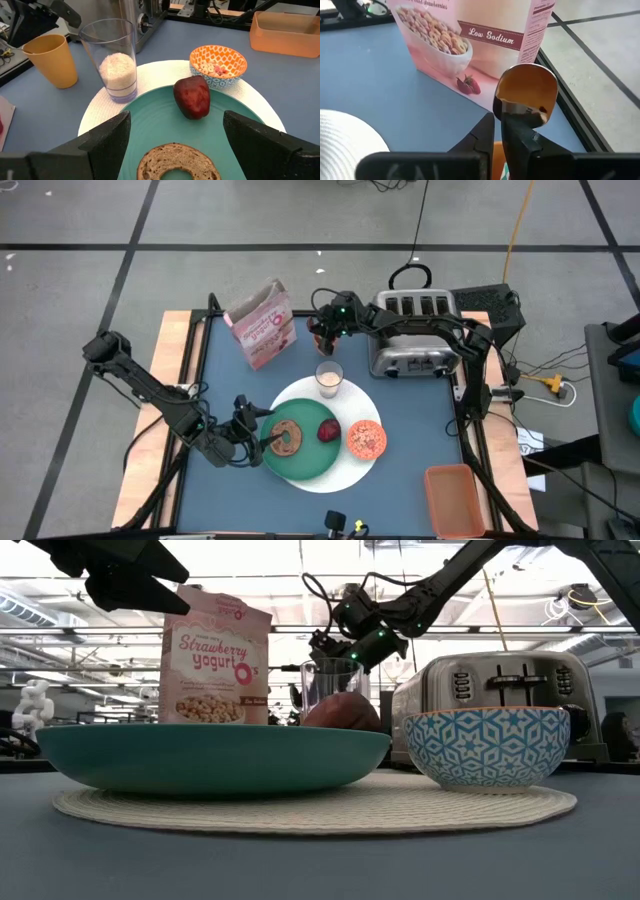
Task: Arrange a breakfast setting
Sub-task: Put the spoon beside the orange bowl
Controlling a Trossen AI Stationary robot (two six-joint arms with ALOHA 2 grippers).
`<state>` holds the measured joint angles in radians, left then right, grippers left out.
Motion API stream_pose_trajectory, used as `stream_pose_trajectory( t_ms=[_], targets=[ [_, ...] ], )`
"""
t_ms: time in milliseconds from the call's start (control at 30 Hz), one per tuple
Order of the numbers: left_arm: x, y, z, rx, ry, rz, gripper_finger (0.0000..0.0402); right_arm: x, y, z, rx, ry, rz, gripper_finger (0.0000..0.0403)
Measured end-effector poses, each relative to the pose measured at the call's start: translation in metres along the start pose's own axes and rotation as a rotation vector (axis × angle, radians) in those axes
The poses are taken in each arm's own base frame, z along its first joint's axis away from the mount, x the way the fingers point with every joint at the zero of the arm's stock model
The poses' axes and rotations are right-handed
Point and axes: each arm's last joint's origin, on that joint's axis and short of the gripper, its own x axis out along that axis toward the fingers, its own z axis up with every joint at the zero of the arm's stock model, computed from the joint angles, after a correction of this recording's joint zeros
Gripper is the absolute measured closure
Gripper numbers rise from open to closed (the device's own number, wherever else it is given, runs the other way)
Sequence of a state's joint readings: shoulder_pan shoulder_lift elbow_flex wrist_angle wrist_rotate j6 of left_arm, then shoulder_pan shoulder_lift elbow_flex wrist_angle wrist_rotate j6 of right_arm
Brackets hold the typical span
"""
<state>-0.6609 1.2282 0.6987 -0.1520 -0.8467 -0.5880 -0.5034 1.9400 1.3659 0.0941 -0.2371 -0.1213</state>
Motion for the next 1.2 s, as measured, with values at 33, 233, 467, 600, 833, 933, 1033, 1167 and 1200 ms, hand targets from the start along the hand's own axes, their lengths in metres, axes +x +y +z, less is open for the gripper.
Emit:
stream_pose_trajectory(
  t_ms=[33, 233, 467, 600, 833, 933, 1033, 1167, 1200],
  targets=[
    [0.0001, 0.0000, -0.0001, 0.000, 0.000, 0.000, 0.0080, 0.0000, 0.0000, -0.0001, -0.013, 0.001, 0.000, 0.0372],
    [0.0000, 0.0000, 0.0000, 0.000, 0.000, 0.000, 0.0080, 0.0000, 0.0000, -0.0001, -0.021, 0.001, 0.000, 0.0355],
    [0.0001, 0.0001, 0.0000, 0.000, 0.000, 0.000, 0.0080, 0.0000, -0.0013, -0.0021, -0.014, 0.027, -0.056, 0.0314],
    [0.0000, 0.0001, -0.0002, 0.000, 0.000, 0.000, 0.0080, -0.0001, -0.0013, -0.0029, 0.044, 0.033, -0.055, 0.0276],
    [0.0001, 0.0001, 0.0000, 0.000, 0.000, 0.000, 0.0080, -0.0001, -0.0012, -0.0030, 0.064, 0.034, -0.055, 0.0211],
    [0.0000, 0.0000, 0.0000, 0.000, 0.000, 0.000, 0.0080, -0.0001, -0.0011, -0.0041, 0.097, 0.044, -0.055, 0.0194],
    [0.0000, 0.0001, -0.0001, 0.000, 0.000, 0.000, 0.0080, -0.0001, -0.0011, -0.0051, 0.113, 0.054, -0.054, 0.0182],
    [0.0000, 0.0000, 0.0000, 0.000, 0.000, 0.000, 0.0080, 0.0000, -0.0009, -0.0064, 0.115, 0.066, -0.054, 0.0171],
    [0.0000, 0.0000, 0.0000, 0.000, 0.000, 0.000, 0.0080, 0.0000, -0.0009, -0.0063, 0.112, 0.065, -0.053, 0.0169]
  ],
)
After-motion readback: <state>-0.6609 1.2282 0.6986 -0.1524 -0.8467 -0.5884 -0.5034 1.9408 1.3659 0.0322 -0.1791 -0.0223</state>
